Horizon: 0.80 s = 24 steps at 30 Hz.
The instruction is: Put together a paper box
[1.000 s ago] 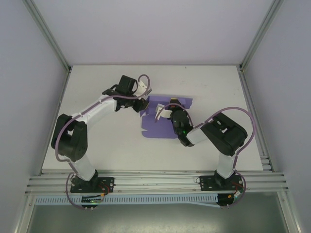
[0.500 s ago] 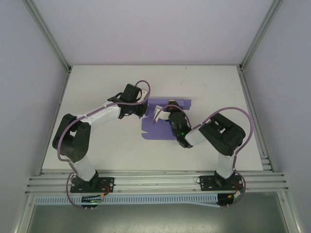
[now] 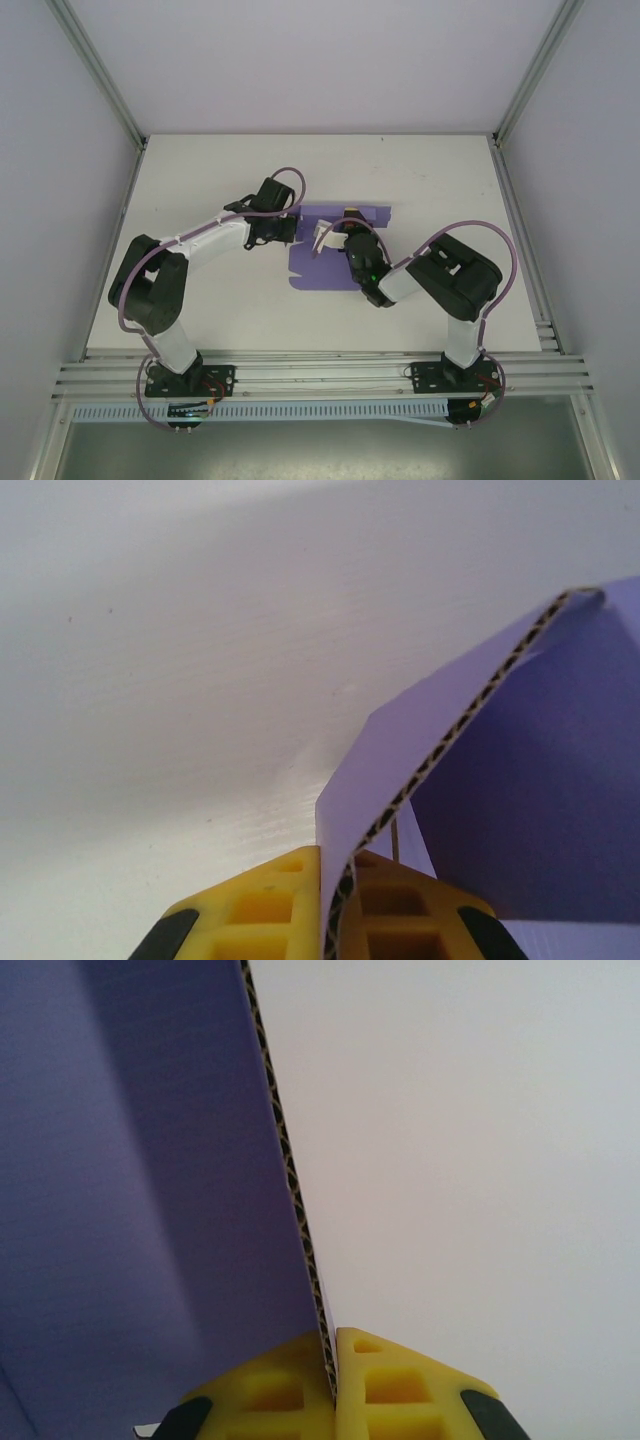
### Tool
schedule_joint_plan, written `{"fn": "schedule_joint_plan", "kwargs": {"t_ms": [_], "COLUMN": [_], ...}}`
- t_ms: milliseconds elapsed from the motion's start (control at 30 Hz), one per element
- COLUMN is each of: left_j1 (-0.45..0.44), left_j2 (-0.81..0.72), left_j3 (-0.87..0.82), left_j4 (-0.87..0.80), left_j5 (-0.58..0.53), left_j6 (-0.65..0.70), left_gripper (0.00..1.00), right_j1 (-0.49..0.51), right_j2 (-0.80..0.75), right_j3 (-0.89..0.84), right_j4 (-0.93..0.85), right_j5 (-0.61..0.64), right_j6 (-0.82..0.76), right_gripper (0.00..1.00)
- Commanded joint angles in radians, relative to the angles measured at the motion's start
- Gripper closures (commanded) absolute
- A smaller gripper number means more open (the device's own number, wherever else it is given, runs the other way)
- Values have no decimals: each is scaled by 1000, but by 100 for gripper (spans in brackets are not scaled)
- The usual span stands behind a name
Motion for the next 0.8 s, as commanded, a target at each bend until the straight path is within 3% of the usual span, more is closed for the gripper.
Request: {"fn": "schedule_joint_plan", "kwargs": {"t_ms": [0, 133, 300, 467, 567, 700, 767], "left_j1": [-12, -43, -65, -65, -64, -47, 7], "left_j2": [13, 51, 30, -100, -194, -312, -372], "left_j3": [52, 92, 65, -69, -146, -179, -206], "left_j4": [-50, -24, 20, 69, 72, -4, 7], "left_j5": [-44, 31, 81, 126, 111, -17, -32], "left_j6": [-188, -254, -185, -139, -143, -141, -114], "left_gripper": [100, 100, 82, 63, 59, 39, 27], "right_j1": [10, 16, 6, -16, -22, -21, -20], "right_j2": [18, 34, 31, 26, 26, 13, 5], "right_j3": [12, 29, 17, -10, -21, -44, -47], "right_j4": [32, 34, 34, 40, 45, 49, 44], "right_j5": [56, 75, 70, 47, 39, 10, 5], "right_j6": [38, 43, 41, 45, 43, 40, 45], "right_gripper": [100, 100, 100, 100, 100, 100, 100]}}
